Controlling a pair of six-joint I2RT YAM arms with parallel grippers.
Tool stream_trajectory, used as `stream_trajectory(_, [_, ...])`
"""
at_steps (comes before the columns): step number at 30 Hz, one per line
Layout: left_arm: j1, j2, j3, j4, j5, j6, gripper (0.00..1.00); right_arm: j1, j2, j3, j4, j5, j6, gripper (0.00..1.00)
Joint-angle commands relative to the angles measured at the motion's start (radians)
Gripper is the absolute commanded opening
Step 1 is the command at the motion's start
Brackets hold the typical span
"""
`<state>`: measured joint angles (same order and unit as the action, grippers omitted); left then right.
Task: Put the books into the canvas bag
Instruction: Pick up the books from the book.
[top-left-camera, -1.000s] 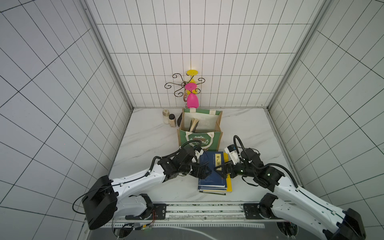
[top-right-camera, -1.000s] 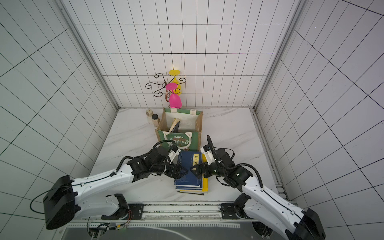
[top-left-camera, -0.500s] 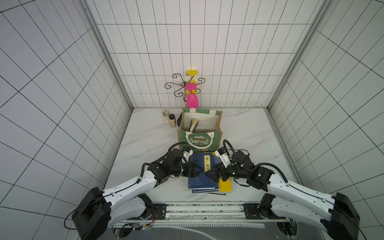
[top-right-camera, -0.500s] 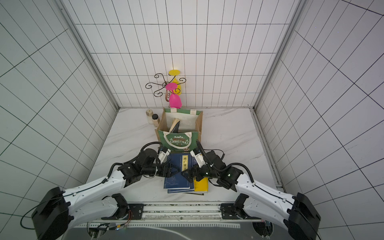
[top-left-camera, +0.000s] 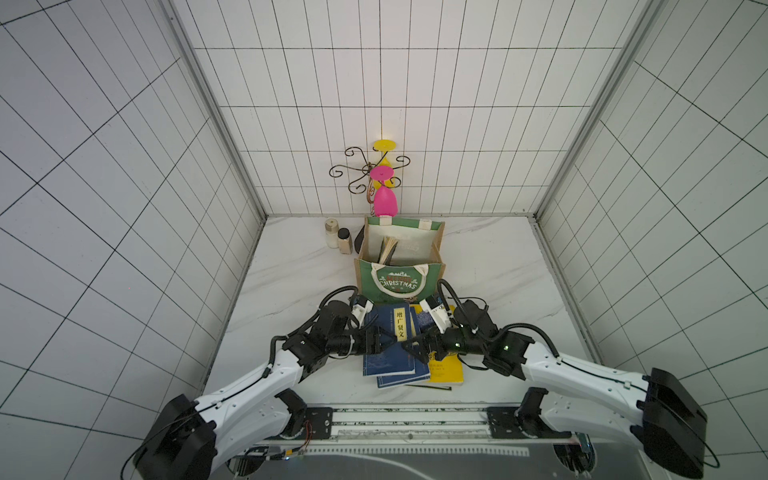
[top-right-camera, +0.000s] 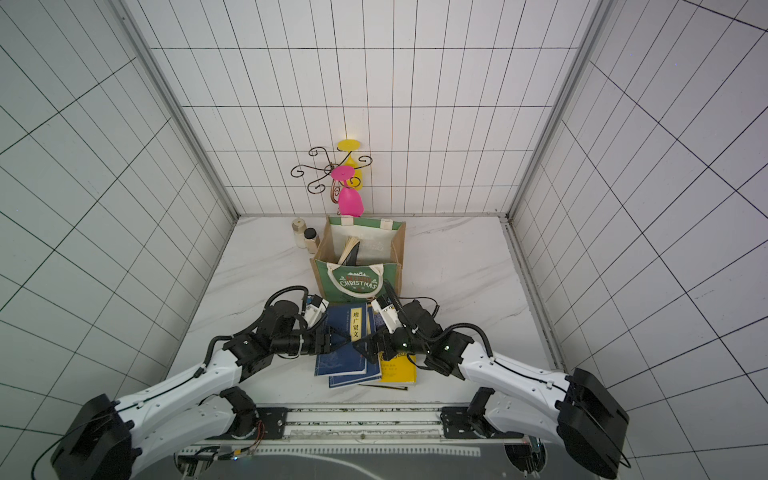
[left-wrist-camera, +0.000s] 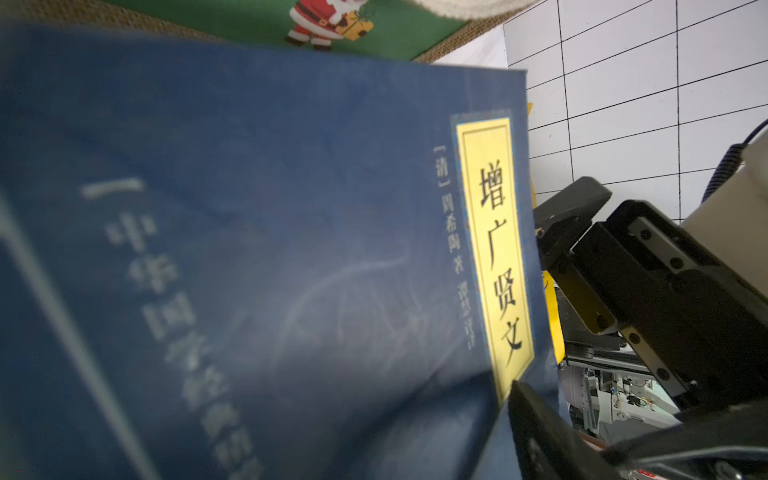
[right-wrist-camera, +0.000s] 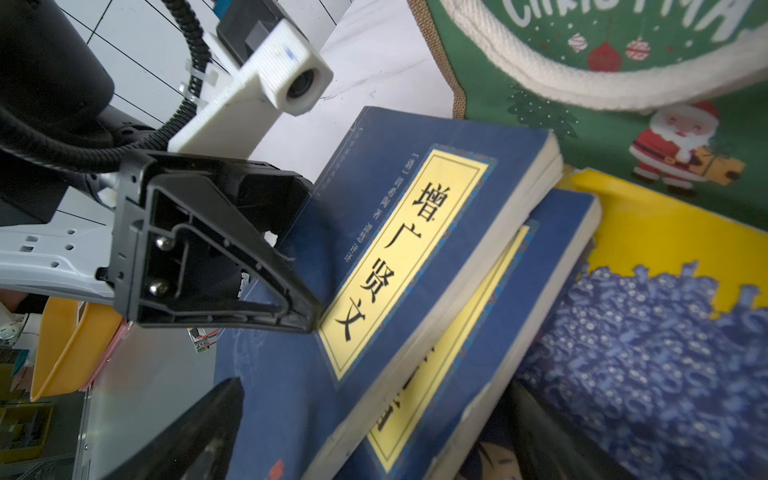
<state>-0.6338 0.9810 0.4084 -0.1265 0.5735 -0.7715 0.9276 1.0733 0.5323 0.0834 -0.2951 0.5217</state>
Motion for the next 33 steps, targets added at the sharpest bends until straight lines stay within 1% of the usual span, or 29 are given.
stream_trajectory(1, [-0.007,0.004,-0.026,0.136,0.083,-0.021,0.84,0.020,0.011,-0.019,-0.090,-0.008,0.034,0.99])
stream_trajectory(4, [-0.008,0.019,-0.046,0.195,0.099,-0.051,0.86,0.020,-0.001,-0.037,-0.092,-0.007,0.043,0.99])
stream_trajectory(8, [-0.008,0.006,-0.072,0.313,0.116,-0.110,0.84,0.019,-0.006,-0.065,-0.089,-0.001,0.053,0.99])
stream_trajectory(10, [-0.009,-0.009,-0.083,0.376,0.133,-0.158,0.85,0.020,-0.011,-0.075,-0.099,0.010,0.059,0.99])
stream_trajectory(13, [-0.010,-0.035,-0.087,0.422,0.157,-0.185,0.88,0.020,-0.043,-0.097,-0.113,0.048,0.075,0.99])
stream_trajectory(17, [-0.023,-0.067,-0.095,0.423,0.166,-0.182,0.92,0.009,-0.097,-0.134,-0.120,0.081,0.098,0.99])
stream_trajectory(20, [-0.037,-0.054,-0.103,0.391,0.160,-0.164,0.93,-0.017,-0.126,-0.166,-0.117,0.081,0.120,0.99])
stream_trajectory(24, [-0.079,-0.006,-0.116,0.355,0.133,-0.142,0.94,-0.060,-0.153,-0.215,-0.082,0.031,0.137,0.99])
stream_trajectory(28, [-0.117,0.022,-0.117,0.321,0.095,-0.124,0.94,-0.067,-0.152,-0.246,-0.018,-0.016,0.143,0.97])
stream_trajectory(32, [-0.121,0.015,-0.124,0.304,0.061,-0.128,0.93,-0.068,-0.119,-0.253,0.004,-0.038,0.135,0.95])
stream_trajectory(33, [-0.121,0.013,-0.127,0.316,0.056,-0.135,0.89,-0.066,-0.110,-0.254,0.013,-0.044,0.132,0.95])
